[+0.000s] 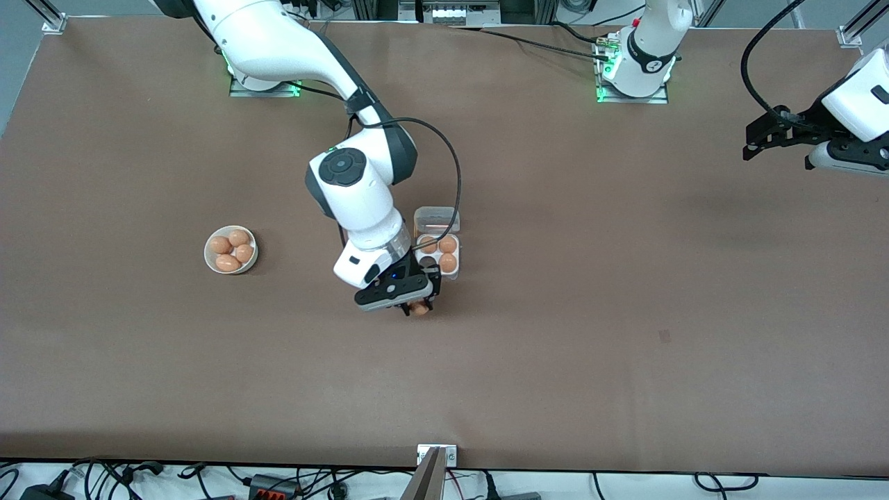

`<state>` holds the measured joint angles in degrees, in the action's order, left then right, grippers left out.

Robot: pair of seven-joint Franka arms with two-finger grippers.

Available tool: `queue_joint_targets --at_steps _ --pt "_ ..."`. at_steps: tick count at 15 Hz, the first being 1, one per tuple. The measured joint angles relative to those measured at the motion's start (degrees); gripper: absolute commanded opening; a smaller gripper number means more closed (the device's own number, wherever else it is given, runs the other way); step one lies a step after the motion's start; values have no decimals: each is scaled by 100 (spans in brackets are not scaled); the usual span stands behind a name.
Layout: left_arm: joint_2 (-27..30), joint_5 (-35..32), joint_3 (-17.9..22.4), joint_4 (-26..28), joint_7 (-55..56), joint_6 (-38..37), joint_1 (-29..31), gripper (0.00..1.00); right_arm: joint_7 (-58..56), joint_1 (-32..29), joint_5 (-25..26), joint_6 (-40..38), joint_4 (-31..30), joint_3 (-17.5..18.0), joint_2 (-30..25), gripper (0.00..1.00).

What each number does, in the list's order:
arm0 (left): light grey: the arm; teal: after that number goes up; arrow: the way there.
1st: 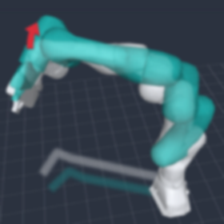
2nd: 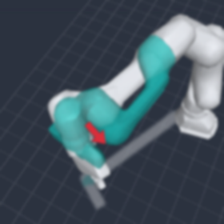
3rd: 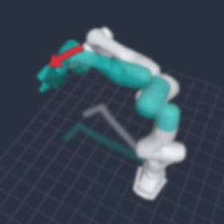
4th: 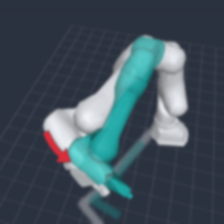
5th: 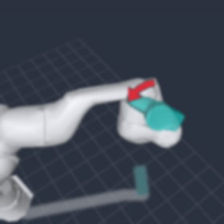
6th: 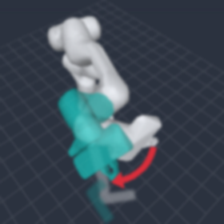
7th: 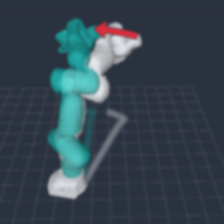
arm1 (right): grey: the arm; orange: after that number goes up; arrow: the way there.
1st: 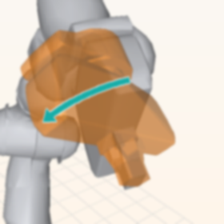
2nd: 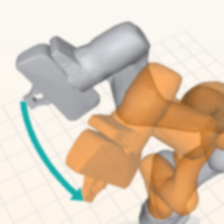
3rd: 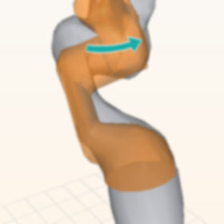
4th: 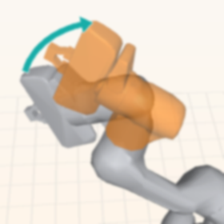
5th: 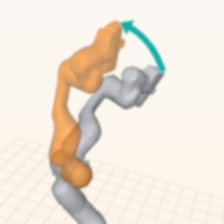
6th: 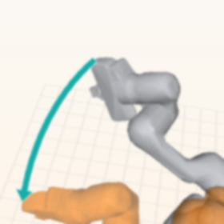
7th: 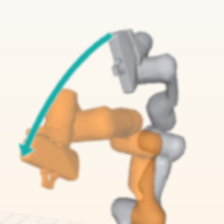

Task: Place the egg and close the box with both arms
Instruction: 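Lower the held egg into the empty slot of the carton, then open the right gripper to release the egg in the carton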

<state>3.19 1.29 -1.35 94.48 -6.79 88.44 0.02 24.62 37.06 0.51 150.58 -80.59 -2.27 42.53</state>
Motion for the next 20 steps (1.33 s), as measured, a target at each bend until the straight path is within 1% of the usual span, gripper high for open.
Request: queue_joint_targets --at_steps 3,4,7,9,16,20 --pt "0 0 0 0 0 0 0 100 290 160 4 330 -441 -23 -11 0" --pt "0 0 0 -1 0 0 0 100 352 273 6 374 -551 -110 -17 0" --pt "0 0 0 -1 0 0 0 100 678 840 6 425 -815 -632 -34 0" --pt "0 0 0 -1 0 0 0 100 848 1109 6 428 -937 -821 -49 0" --pt "0 0 0 -2 0 0 0 100 1158 1254 6 440 -1270 -934 -123 0" --pt "0 0 0 -2 0 0 0 100 1302 1353 6 444 -1325 -978 -147 0"
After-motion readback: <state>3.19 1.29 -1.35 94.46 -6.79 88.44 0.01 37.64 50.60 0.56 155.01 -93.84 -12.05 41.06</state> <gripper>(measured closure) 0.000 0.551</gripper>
